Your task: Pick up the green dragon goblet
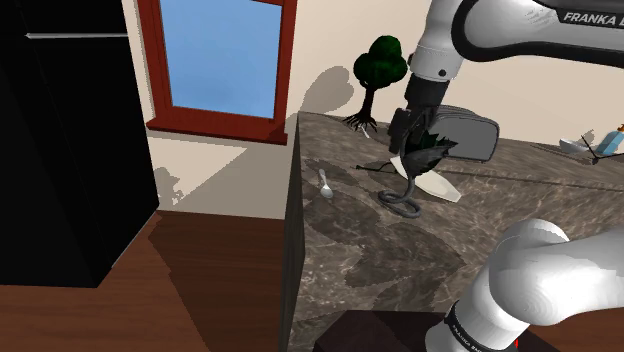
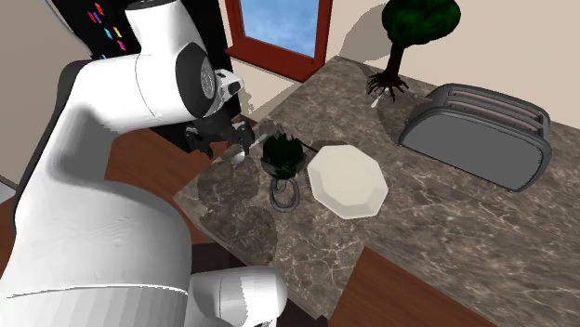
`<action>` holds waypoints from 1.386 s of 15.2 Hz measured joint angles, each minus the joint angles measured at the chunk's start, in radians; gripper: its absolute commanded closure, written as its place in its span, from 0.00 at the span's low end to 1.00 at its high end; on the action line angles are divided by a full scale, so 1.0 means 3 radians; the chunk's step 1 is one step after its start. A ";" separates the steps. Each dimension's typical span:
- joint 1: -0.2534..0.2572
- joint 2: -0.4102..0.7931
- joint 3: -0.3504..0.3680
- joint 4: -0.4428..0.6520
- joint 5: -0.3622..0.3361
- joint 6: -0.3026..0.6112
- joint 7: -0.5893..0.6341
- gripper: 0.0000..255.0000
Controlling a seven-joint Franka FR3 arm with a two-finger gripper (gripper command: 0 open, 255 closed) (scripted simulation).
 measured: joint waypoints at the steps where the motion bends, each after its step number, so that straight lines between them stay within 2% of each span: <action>1: 0.0000 0.0000 0.0000 0.0000 0.0000 0.0000 0.0000 0.00; 10: -0.0277 0.0438 -0.0651 0.0634 0.0070 -0.0277 -0.0184 0.00; 17: -0.0302 0.0399 -0.0698 0.0342 0.0062 -0.0033 -0.0188 0.00; 18: -0.0302 0.0397 -0.0698 0.0325 0.0061 -0.0019 -0.0187 1.00; 21: -0.0302 0.0395 -0.0697 0.0313 0.0062 -0.0006 -0.0186 1.00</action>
